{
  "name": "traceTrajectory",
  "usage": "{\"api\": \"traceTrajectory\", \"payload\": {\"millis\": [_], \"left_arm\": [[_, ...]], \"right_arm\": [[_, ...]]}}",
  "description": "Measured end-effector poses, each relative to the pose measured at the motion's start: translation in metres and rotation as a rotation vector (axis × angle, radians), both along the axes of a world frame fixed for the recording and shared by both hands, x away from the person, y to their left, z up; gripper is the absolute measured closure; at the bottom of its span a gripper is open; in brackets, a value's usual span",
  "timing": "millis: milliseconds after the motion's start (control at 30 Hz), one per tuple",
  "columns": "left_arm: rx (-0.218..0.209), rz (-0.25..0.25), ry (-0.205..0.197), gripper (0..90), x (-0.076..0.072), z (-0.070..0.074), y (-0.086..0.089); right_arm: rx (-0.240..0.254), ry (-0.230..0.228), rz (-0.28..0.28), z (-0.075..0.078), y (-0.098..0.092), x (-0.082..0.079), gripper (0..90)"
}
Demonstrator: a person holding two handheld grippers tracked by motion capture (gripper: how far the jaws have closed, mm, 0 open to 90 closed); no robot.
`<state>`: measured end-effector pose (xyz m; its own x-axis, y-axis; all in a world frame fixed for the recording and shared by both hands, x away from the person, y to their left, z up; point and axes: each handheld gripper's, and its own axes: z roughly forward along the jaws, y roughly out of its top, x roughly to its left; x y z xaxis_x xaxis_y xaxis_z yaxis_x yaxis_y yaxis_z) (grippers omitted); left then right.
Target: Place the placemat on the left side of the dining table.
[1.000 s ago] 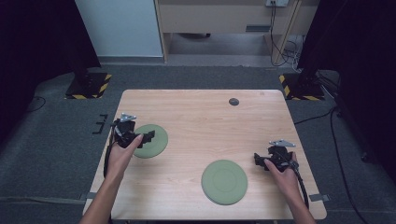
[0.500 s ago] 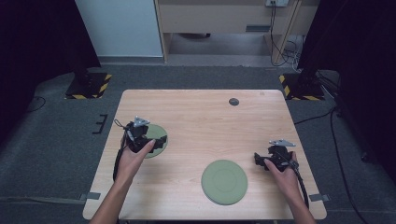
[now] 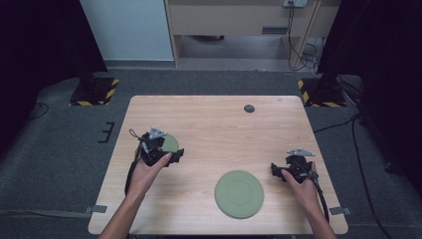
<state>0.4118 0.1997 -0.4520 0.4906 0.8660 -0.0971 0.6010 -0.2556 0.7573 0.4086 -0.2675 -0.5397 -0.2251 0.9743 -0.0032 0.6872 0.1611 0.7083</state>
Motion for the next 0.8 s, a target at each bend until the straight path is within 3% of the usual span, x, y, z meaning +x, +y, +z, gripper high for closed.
{"api": "traceTrajectory", "payload": {"millis": [200, 600, 800], "left_arm": [[0.017, -0.025, -0.006, 6.6, -0.004, -0.003, -0.007], [-0.004, -0.069, 0.003, 6.5, -0.015, -0.014, -0.015], [0.028, -0.102, 0.012, 6.4, -0.021, -0.022, -0.021]], "right_arm": [[0.000, 0.000, 0.000, 0.000, 0.000, 0.000, 0.9], [0.001, 0.000, 0.005, 0.000, 0.000, 0.000, 0.8], [0.001, 0.000, 0.005, 0.000, 0.000, 0.000, 0.9]]}}
